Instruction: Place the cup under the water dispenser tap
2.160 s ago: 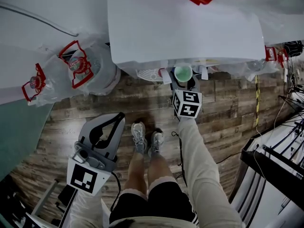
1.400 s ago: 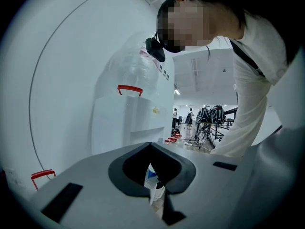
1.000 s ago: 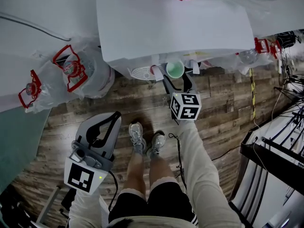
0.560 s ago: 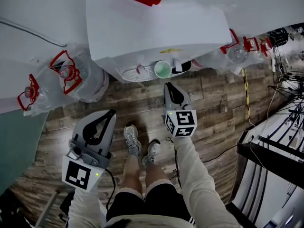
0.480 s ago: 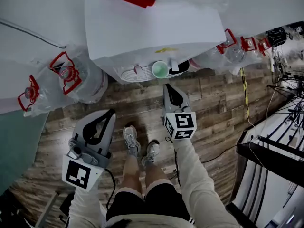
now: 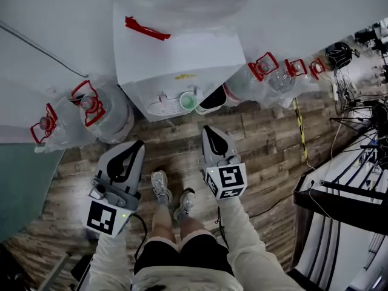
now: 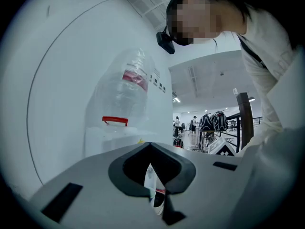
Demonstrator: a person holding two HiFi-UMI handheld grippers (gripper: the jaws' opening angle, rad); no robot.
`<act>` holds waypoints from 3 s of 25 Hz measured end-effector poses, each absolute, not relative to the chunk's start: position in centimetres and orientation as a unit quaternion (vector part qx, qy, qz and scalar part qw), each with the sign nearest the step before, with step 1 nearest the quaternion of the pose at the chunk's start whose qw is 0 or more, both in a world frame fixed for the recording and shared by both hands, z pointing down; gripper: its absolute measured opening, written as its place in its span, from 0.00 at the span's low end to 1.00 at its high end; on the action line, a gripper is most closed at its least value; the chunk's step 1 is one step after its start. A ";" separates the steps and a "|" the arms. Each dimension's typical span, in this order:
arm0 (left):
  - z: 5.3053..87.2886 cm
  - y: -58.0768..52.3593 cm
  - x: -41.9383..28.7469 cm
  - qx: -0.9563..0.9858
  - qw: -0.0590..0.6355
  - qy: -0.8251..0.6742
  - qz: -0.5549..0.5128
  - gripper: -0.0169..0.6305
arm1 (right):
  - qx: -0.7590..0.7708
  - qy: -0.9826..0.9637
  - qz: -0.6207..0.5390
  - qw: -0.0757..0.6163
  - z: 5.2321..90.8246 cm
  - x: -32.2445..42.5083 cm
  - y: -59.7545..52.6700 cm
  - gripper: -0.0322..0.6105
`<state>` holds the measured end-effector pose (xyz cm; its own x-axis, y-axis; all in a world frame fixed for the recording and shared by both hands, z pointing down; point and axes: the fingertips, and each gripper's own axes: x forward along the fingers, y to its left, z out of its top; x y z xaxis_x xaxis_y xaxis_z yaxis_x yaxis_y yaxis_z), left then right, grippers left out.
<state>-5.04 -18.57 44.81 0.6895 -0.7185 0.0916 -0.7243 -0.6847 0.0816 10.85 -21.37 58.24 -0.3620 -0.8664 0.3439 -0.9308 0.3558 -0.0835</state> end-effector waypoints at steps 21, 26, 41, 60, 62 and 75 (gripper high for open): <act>31.3 -11.5 -5.1 0.908 0.013 -0.419 0.009 0.03 | 0.544 -0.831 0.091 0.076 38.5 10.8 -12.9 0.06; 29.1 -9.9 -5.0 0.909 -0.004 -0.416 0.010 0.03 | 0.541 -0.835 0.071 0.072 35.2 10.6 -11.2 0.06; 23.3 -6.3 -3.6 0.911 -0.040 -0.411 -0.009 0.03 | 0.540 -0.840 0.019 0.043 27.8 11.5 -7.3 0.06; 18.7 -2.9 -2.7 0.896 -0.063 -0.438 -0.044 0.03 | 0.534 -0.844 -0.040 0.003 21.7 13.0 -2.8 0.06; 18.5 -2.6 -2.5 0.895 -0.064 -0.439 -0.045 0.03 | 0.532 -0.846 -0.044 0.003 21.5 13.0 -2.4 0.06; 18.1 -0.2 -1.2 0.888 -0.068 -0.452 -0.047 0.03 | 0.520 -0.853 -0.046 -0.004 21.2 14.1 -0.5 0.06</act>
